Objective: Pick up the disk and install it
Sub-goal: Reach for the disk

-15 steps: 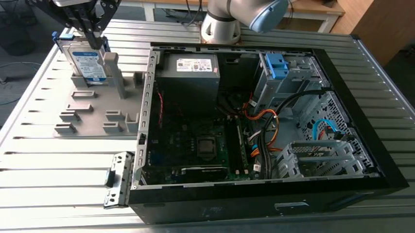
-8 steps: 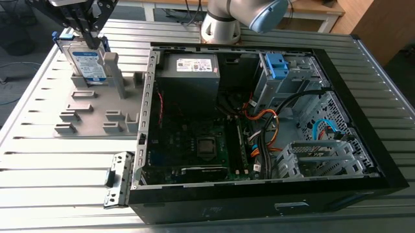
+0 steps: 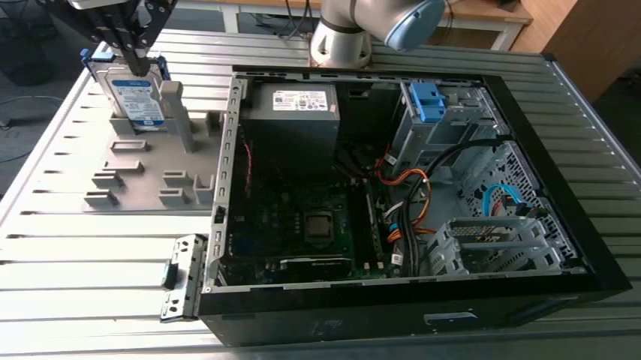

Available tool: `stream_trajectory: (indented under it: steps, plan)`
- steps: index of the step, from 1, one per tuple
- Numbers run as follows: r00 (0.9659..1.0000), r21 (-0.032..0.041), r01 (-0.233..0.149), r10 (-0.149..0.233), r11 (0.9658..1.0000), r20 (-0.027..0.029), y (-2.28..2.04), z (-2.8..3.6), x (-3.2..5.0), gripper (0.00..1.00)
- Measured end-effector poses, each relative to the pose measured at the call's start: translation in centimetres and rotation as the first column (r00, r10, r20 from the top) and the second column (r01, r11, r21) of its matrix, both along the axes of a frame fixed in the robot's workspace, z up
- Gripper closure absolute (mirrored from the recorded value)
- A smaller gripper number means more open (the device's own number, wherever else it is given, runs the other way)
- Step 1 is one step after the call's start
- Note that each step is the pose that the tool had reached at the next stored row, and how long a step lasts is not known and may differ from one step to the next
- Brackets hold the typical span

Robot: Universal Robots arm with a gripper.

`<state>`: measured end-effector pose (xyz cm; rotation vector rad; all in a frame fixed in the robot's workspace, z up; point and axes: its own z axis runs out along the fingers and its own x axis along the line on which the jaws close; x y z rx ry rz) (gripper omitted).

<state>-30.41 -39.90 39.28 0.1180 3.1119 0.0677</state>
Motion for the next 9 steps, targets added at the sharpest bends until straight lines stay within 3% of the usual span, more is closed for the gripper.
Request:
stream_trajectory:
  steps: [9]
  plan:
    - [1.0000,-0.0001,0.000,0.000,1.0000,0.0000,0.00,-0.01,-0.54,0.89]
